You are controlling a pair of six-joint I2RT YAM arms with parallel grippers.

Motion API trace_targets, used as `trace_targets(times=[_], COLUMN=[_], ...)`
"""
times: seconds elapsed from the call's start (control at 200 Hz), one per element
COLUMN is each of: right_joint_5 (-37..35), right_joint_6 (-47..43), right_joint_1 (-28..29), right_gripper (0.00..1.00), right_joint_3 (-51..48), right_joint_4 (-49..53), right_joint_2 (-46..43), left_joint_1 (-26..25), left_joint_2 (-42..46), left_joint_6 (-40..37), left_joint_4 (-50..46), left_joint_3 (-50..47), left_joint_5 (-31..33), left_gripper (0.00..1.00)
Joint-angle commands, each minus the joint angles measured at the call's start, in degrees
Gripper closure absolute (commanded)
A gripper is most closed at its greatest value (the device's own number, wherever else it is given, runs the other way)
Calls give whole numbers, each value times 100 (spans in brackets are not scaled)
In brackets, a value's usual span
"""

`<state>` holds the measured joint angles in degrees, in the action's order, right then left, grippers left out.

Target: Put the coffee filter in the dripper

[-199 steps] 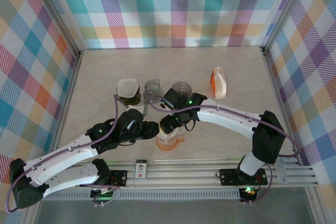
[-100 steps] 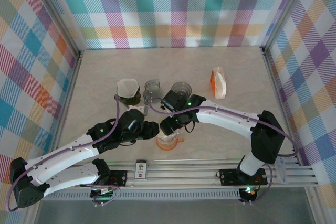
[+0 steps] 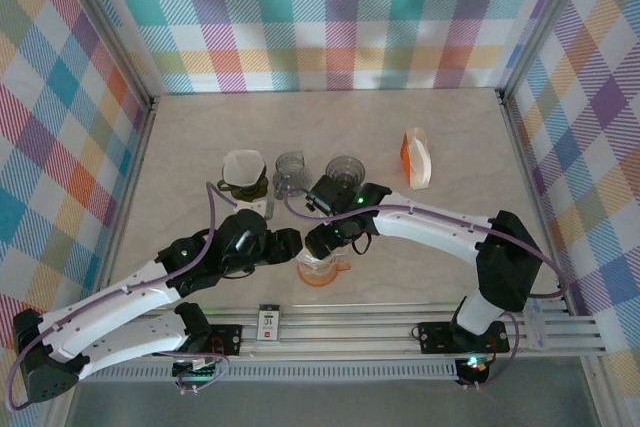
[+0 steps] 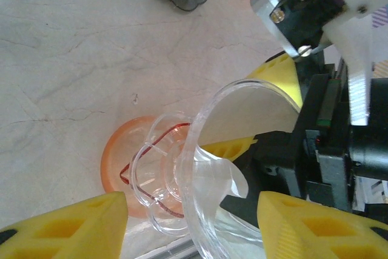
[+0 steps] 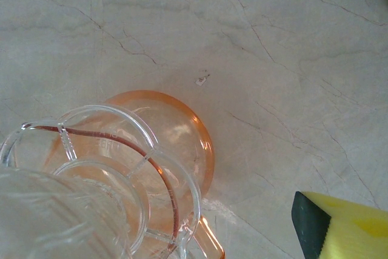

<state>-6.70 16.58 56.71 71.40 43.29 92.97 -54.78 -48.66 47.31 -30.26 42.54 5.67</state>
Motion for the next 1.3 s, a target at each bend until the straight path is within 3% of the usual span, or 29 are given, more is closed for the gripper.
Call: trace_targets(times=[0.0, 0.25, 0.505, 0.645, 0.71, 0.975, 1.3], right_joint_5=[-135, -60, -174, -391, -383, -237, -285], right_joint_6=[104, 169, 313, 376, 385, 491, 573], right_joint_1=[33, 36, 37, 33, 34, 36, 34], right_gripper=[15, 14, 7, 6, 6, 7, 7], right_joint_3=[-43, 117, 132, 30, -22, -234, -372], right_joint_4=[22, 78, 136, 153, 151, 170, 340], right_joint_2=[40, -479, -1042, -1360, -1428, -1401, -1472], left_joint_1=[-6, -6, -6, -6, -4, 3, 37], left_joint_2=[-100, 14, 120, 240, 307, 65, 2], left_joint_6=[53, 59, 171, 199, 186, 100, 148], left_joint_4=[-114, -249, -296, -323, -287, -134, -296], left_joint_3=[-24, 56, -45, -47, -51, -46, -29], left_joint_5=[93, 127, 175, 231, 239, 78, 184], left_gripper=[41, 42, 41, 37, 33, 32, 46])
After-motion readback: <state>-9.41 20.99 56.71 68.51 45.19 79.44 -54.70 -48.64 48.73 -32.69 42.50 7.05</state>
